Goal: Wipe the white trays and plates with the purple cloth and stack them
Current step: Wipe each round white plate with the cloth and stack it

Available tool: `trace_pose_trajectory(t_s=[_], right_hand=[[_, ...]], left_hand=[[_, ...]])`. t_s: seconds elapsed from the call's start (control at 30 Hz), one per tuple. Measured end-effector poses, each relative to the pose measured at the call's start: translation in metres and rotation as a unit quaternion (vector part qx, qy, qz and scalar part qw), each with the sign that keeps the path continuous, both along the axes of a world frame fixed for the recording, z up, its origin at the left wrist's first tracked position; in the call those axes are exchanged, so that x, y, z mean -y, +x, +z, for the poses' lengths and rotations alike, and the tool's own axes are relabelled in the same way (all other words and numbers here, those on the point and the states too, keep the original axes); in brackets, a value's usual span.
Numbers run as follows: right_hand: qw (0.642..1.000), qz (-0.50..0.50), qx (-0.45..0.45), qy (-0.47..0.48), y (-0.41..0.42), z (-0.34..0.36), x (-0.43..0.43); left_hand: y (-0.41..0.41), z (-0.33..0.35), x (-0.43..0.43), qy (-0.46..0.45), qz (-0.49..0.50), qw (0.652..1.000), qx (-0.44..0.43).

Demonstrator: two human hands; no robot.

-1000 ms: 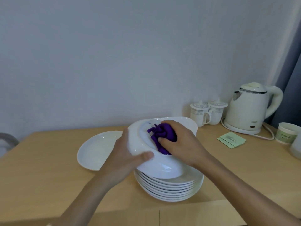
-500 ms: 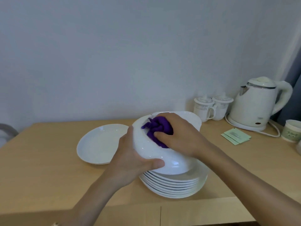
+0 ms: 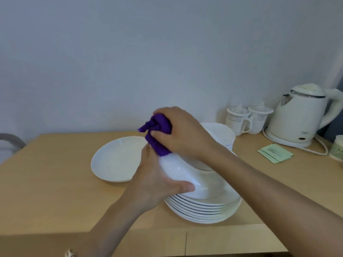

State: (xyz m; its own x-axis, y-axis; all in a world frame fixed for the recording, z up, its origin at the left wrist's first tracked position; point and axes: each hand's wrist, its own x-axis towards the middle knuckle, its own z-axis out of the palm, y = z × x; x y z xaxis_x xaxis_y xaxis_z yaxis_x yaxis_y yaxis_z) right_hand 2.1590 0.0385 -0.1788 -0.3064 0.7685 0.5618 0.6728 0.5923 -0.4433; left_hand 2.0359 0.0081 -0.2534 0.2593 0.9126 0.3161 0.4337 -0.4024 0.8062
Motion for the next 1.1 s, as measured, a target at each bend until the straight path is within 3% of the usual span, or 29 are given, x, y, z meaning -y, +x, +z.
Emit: trace_pose_trajectory(t_s=[0.1, 0.17, 0.3, 0.5, 0.6, 0.73, 0.8, 0.93, 1.0, 1.1], right_hand=[[0.990, -0.072, 0.073, -0.094, -0.004, 0.013, -0.046], [0.980, -0.097, 0.055, -0.164, 0.006, 0.020, -0.068], [0.961, -0.099, -0.072, -0.247, 0.049, 0.017, -0.082], [0.924, -0.120, -0.291, -0.218, 0.106, -0.026, -0.021], [0.934, -0.163, -0.257, -0.189, 0.117, -0.050, 0.024], [0.962, -0.055, -0.183, -0.196, 0.118, -0.073, 0.079], [0.978, -0.011, -0.098, -0.183, 0.116, -0.079, 0.097], [0.996, 0.002, 0.074, -0.043, 0.102, -0.073, 0.103], [0.995, 0.009, 0.096, -0.006, 0.084, -0.063, 0.096], [0.999, -0.023, 0.048, -0.001, 0.044, -0.048, 0.078]], left_hand=[[0.000, 0.004, 0.006, -0.010, 0.006, 1.000, -0.020], [0.000, 0.006, 0.007, -0.014, 0.012, 0.999, -0.036], [0.000, 0.006, 0.007, -0.027, 0.023, 0.998, -0.051], [0.001, 0.007, 0.007, -0.023, 0.021, 0.999, -0.036], [0.002, 0.006, 0.007, -0.020, 0.021, 0.999, -0.029], [0.002, 0.005, 0.007, -0.019, 0.023, 0.999, -0.028], [0.003, 0.005, 0.006, -0.021, 0.024, 0.999, -0.030], [0.000, 0.007, 0.004, -0.006, -0.019, 1.000, -0.017], [-0.009, 0.011, 0.004, -0.040, -0.060, 0.997, 0.007], [-0.021, 0.014, 0.005, -0.091, -0.102, 0.988, 0.076]])
